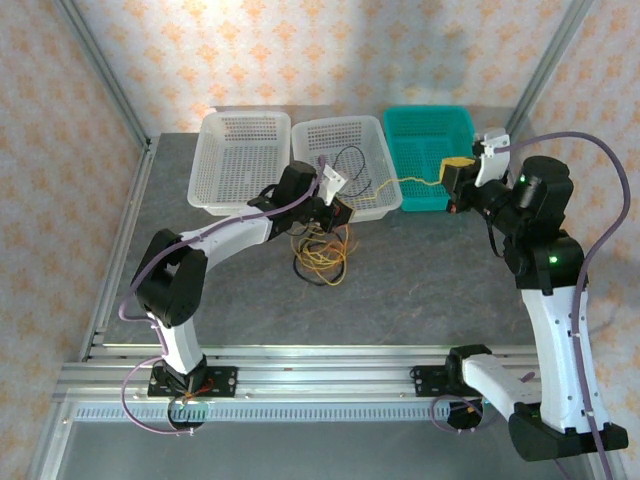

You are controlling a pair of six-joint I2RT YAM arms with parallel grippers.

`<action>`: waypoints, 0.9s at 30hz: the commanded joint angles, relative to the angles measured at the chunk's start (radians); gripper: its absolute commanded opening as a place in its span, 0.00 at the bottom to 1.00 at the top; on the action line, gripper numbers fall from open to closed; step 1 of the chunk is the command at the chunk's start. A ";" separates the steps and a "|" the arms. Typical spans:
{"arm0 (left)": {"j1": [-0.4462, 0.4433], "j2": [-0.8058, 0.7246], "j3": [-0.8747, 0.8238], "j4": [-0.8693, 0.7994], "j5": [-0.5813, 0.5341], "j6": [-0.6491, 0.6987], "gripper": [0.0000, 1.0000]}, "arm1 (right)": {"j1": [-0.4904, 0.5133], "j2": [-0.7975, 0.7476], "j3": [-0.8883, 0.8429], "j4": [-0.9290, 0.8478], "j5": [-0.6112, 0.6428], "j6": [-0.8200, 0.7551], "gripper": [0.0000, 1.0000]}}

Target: Untangle the cables

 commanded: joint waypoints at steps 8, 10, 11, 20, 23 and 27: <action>-0.001 -0.133 -0.093 0.179 -0.141 -0.117 0.00 | 0.008 -0.057 -0.041 0.150 0.179 0.094 0.41; 0.002 -0.159 -0.125 0.235 -0.187 -0.170 0.00 | 0.008 -0.089 -0.079 0.200 0.275 0.144 0.53; 0.003 -0.172 -0.137 0.258 -0.206 -0.193 0.00 | 0.008 -0.103 -0.100 0.221 0.323 0.172 0.56; 0.021 -0.316 -0.283 0.447 -0.357 -0.381 0.00 | 0.008 -0.096 -0.283 0.269 0.273 0.309 0.59; 0.022 -0.360 -0.311 0.449 -0.361 -0.371 0.00 | 0.029 -0.045 -0.354 0.310 0.090 0.363 0.57; 0.023 -0.397 -0.345 0.447 -0.362 -0.359 0.00 | 0.154 0.043 -0.431 0.407 -0.014 0.441 0.55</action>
